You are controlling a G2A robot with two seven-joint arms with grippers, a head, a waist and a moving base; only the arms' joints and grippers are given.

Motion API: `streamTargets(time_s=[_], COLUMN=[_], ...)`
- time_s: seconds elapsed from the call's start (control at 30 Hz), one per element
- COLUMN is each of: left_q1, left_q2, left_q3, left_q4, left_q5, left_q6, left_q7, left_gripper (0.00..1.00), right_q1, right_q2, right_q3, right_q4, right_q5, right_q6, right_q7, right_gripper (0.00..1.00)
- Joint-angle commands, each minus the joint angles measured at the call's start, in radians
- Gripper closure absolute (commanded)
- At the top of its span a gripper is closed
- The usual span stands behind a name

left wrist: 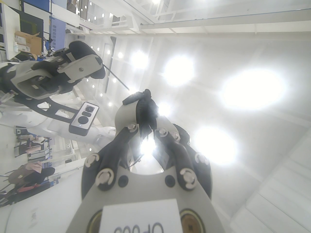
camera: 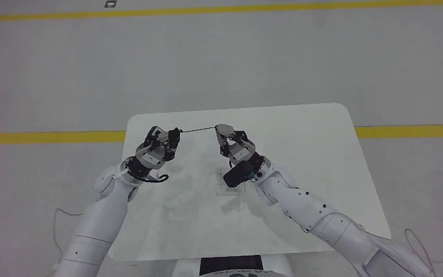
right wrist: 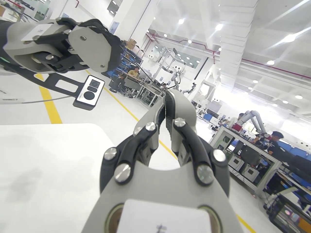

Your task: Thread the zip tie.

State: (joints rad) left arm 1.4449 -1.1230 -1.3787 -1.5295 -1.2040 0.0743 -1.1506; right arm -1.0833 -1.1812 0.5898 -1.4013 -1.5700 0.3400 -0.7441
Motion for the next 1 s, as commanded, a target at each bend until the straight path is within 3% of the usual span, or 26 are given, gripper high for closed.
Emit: streamTargets(time_s=[0.0, 0.33, 0.37, 0.43, 0.47, 0.9, 0.97], left_q1=[0.0, 0.0, 0.0, 0.0, 0.0, 0.0, 0.0], left_q2=[0.0, 0.0, 0.0, 0.0, 0.0, 0.0, 0.0], left_q3=[0.0, 0.0, 0.0, 0.0, 0.0, 0.0, 0.0], left_q4=[0.0, 0.0, 0.0, 0.0, 0.0, 0.0, 0.0], left_q5=[0.0, 0.0, 0.0, 0.0, 0.0, 0.0, 0.0], left_q6=[0.0, 0.0, 0.0, 0.0, 0.0, 0.0, 0.0], left_q7=[0.0, 0.0, 0.0, 0.0, 0.0, 0.0, 0.0], left_gripper=[1.0, 1.0, 1.0, 1.0, 1.0, 1.0, 1.0], right_q1=[-0.002, -0.031, -0.036, -0.042, -0.048, -0.053, -0.064], right_q2=[0.001, 0.009, 0.012, 0.021, 0.026, 0.026, 0.028], right_q3=[0.003, 0.039, 0.044, 0.061, 0.073, 0.078, 0.104], right_q4=[0.001, -0.005, -0.009, -0.015, -0.02, -0.023, -0.032], right_q5=[0.0, 0.0, 0.0, 0.0, 0.0, 0.013, 0.055], right_q6=[0.0, -0.003, -0.019, -0.064, -0.093, -0.097, -0.135], right_q7=[-0.001, -0.011, -0.012, -0.012, -0.005, 0.002, 0.003], right_gripper=[1.0, 1.0, 0.73, 0.0, 0.0, 0.0, 0.0])
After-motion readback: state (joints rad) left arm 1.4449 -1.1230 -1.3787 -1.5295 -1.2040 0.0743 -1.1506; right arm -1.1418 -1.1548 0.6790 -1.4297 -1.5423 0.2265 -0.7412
